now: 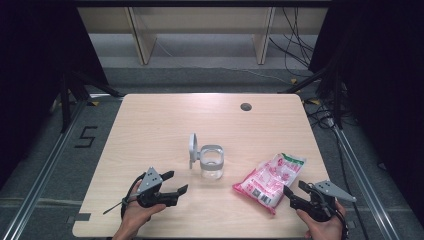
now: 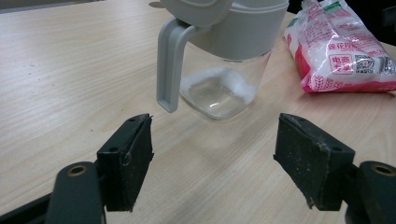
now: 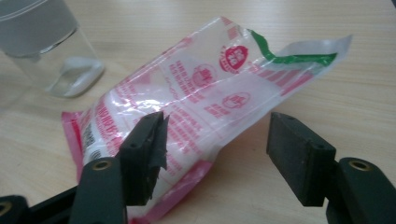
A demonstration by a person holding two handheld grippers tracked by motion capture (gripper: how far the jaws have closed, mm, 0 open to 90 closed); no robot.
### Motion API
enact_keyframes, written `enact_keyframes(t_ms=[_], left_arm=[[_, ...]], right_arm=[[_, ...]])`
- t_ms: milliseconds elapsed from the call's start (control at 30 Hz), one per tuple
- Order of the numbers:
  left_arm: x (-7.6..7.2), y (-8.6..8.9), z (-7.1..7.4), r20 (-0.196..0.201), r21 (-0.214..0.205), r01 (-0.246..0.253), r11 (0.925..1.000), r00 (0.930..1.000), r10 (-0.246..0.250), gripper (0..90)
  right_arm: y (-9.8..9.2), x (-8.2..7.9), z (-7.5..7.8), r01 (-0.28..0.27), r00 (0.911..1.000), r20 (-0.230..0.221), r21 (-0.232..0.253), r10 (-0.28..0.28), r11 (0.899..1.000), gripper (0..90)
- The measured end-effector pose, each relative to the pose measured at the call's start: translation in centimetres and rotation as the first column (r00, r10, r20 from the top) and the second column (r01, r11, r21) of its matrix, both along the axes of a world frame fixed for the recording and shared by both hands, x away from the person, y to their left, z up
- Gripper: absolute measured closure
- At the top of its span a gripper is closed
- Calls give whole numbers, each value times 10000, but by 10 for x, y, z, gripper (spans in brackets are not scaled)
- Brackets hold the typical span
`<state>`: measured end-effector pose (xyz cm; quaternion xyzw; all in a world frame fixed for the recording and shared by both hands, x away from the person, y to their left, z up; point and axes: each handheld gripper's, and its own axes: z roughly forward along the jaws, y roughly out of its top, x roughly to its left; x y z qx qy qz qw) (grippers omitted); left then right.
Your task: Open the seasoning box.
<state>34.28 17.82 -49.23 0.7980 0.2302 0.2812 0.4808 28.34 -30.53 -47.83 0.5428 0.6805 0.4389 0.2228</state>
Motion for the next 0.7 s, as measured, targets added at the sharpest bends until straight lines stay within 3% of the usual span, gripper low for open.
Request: enact_keyframes(t_ms=[33,67,133,167,200,233,267,333,400,433,500,533,567,600,633,667,700], left_arm=[[0,0,0,-13,-1,15,10000,10000,-15,271],[0,0,0,-10,14,9,10000,10000,-9,271],[0,0,0,-99,142,-53,9999,9999,54,271],[0,-1,-1,-117,13,-63,10000,9999,63,271],[1,-1,-1,-116,-39,-30,10000,9999,29,271],[1,0,0,-99,147,-23,9999,9999,25,271],[2,0,-1,-32,67,-14,10000,10000,14,271],[1,1,0,-111,32,-97,9999,9999,97,271],[2,2,1,-79,251,-151,9996,9999,153,271],[3,1,-1,-116,11,-31,10000,9999,31,271],[4,1,-1,-125,12,-55,10000,9999,55,271],[4,2,0,-114,151,-76,9999,9999,77,271],[4,2,0,-93,165,-59,9998,9999,60,271],[4,3,0,-90,160,-62,9999,9999,64,271],[4,3,0,-46,238,-100,9997,9999,102,271],[5,3,-1,-86,144,-41,9999,10000,42,271],[5,2,-2,-12,-47,-75,10000,10000,75,271]], right_arm=[[-1,0,1,63,9998,-193,204,-59,9998,343],[-3,3,-1,56,9999,93,86,-57,9999,337],[-5,6,-1,228,9996,-171,115,-226,9997,312],[-3,6,-2,448,9986,-286,436,-436,9980,306],[-3,8,-3,559,9977,-387,281,-548,9980,294],[-6,12,-4,300,9994,-205,206,-295,9993,280],[-7,14,-5,307,9989,-357,91,-303,9995,274],[-7,19,-7,285,9991,-307,257,-277,9993,259],[-7,23,-8,408,9986,-358,393,-394,9984,250],[-9,24,-7,367,9986,-390,218,-359,9991,242],[-7,28,-7,643,9960,-653,424,-615,9970,227],[-8,33,-9,470,9981,-419,372,-455,9982,228],[-5,34,-8,673,9949,-804,744,-613,9950,230],[-8,40,-11,385,9984,-432,481,-364,9981,230],[-3,38,-8,717,9930,-989,725,-643,9948,233],[-2,40,-9,697,9932,-991,809,-615,9943,236],[-4,45,-11,451,9971,-637,414,-424,9981,238]])
